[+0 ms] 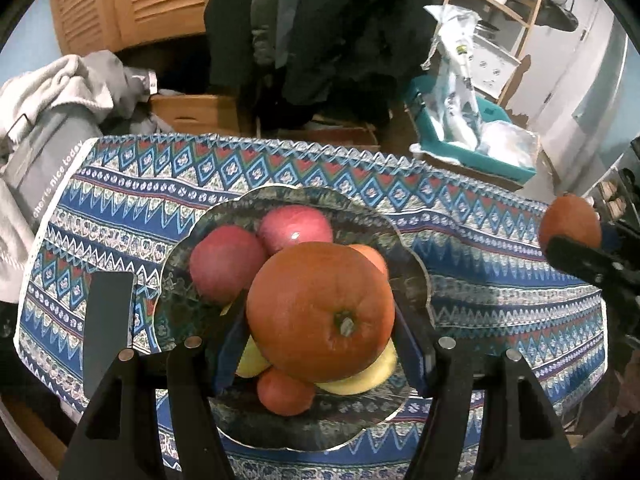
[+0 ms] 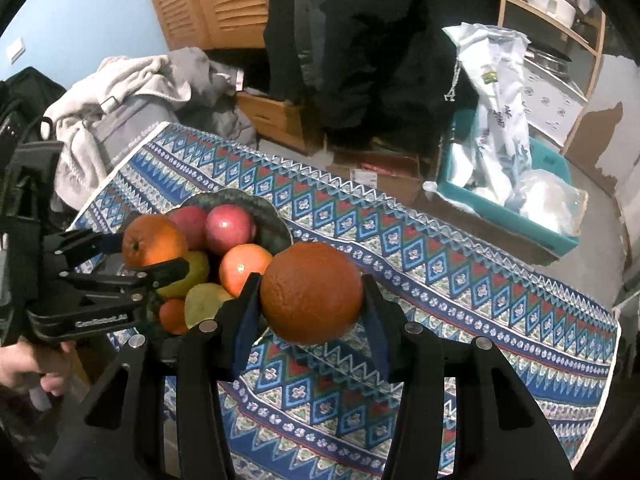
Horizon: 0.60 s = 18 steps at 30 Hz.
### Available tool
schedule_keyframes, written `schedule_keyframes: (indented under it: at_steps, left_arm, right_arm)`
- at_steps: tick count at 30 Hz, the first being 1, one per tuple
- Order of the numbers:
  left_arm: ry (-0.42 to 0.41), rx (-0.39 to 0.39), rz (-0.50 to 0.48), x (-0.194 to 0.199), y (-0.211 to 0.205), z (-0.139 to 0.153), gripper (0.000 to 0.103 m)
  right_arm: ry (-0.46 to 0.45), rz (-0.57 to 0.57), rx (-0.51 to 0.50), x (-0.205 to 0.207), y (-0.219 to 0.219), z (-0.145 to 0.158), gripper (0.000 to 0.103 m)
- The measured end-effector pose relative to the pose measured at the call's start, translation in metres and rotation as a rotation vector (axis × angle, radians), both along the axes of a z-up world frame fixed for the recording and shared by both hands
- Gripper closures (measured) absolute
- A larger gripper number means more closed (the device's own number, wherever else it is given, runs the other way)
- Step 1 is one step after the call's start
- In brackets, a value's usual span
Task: Organize fruits
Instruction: 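Lift and carry the large orange with the left tool while the right tool carries its orange to the bowl, then lower the large orange onto the fruit in the bowl and open the left tool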
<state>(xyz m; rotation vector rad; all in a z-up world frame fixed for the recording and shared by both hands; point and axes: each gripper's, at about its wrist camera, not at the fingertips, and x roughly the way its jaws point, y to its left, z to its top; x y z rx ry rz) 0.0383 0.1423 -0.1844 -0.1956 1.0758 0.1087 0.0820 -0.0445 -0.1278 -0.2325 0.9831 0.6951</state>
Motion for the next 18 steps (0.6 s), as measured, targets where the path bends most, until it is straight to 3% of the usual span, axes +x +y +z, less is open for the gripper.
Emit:
schedule_keyframes:
  at_steps: [18]
  left_arm:
    - [0.091, -0.058, 0.033, 0.01, 0.016, -0.033, 0.035]
  right_arm:
    - [0.029, 0.035, -0.018, 0.004, 0.027, -0.014, 0.055]
